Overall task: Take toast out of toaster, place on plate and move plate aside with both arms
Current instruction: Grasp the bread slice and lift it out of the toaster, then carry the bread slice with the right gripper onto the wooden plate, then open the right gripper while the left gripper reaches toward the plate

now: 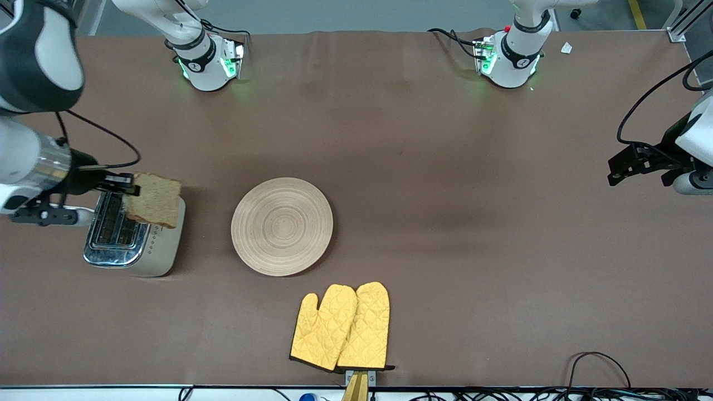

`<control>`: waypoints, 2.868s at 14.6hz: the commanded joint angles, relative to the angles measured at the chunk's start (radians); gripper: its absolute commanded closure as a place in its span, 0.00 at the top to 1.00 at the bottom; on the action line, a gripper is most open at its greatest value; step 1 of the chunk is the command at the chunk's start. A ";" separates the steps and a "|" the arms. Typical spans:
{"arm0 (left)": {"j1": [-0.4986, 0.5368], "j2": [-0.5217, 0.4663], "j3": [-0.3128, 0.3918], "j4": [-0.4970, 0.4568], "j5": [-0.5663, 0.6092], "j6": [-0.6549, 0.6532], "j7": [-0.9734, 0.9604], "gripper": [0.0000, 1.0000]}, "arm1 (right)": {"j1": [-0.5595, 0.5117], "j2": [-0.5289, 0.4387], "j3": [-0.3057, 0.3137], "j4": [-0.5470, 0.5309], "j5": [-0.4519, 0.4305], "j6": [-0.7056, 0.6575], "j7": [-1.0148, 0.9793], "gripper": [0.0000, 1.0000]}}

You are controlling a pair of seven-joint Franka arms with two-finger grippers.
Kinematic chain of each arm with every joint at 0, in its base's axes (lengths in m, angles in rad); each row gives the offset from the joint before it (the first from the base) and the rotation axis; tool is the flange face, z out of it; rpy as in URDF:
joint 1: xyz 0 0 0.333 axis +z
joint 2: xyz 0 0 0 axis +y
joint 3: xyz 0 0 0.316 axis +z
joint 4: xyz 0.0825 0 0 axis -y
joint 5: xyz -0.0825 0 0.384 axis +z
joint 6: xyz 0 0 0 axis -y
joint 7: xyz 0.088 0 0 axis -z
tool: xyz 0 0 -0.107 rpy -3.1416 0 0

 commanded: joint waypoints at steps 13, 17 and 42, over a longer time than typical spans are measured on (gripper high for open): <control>0.002 -0.001 -0.003 0.003 0.011 -0.004 0.010 1.00 | 0.133 0.042 -0.006 -0.410 0.454 0.496 0.050 0.00; 0.003 -0.001 -0.003 0.003 0.011 -0.004 0.008 1.00 | 0.217 0.105 -0.006 -0.437 0.529 0.631 0.048 0.00; -0.015 0.153 -0.011 -0.028 -0.340 -0.080 0.010 1.00 | 0.009 0.166 -0.021 -0.550 0.471 0.683 -0.368 1.00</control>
